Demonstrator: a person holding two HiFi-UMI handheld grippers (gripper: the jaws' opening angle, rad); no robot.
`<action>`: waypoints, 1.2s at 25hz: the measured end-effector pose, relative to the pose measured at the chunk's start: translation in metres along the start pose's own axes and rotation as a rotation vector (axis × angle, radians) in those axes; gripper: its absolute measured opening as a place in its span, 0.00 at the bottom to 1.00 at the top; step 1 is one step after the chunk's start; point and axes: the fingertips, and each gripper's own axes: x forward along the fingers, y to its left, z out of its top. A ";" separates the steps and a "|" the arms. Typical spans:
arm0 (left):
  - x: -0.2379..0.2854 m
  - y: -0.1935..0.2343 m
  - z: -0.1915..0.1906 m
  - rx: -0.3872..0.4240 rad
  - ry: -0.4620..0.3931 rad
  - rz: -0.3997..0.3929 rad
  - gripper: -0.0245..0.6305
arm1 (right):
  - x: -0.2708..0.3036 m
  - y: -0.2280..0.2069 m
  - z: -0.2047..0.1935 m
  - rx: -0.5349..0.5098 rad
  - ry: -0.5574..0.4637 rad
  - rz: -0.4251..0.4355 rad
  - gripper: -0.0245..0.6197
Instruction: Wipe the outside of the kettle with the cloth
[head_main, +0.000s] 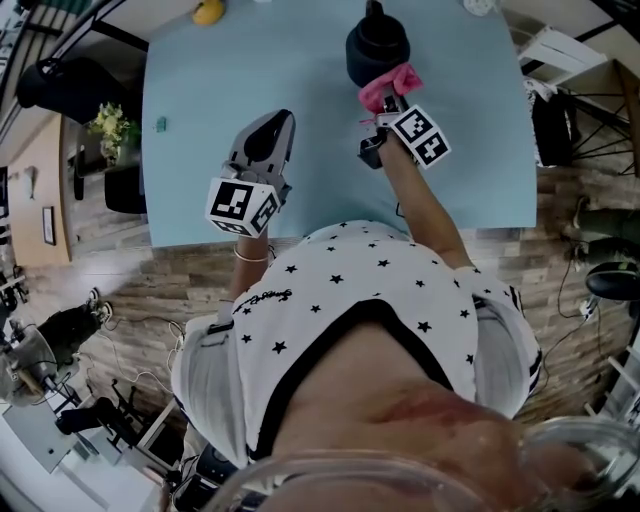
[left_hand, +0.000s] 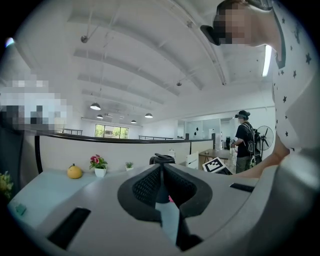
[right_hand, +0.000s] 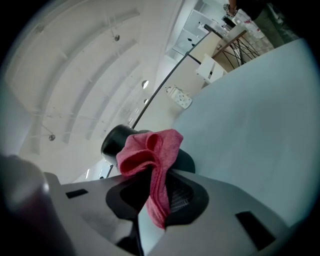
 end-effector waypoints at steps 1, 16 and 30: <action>0.000 0.002 -0.001 -0.002 0.001 0.003 0.10 | 0.002 -0.003 -0.002 0.006 0.004 -0.012 0.15; -0.001 0.023 -0.012 -0.054 -0.015 0.069 0.10 | 0.023 -0.064 -0.025 -0.010 0.117 -0.233 0.15; -0.009 0.022 -0.010 -0.054 -0.027 0.101 0.10 | 0.007 -0.068 -0.027 -0.090 0.157 -0.205 0.15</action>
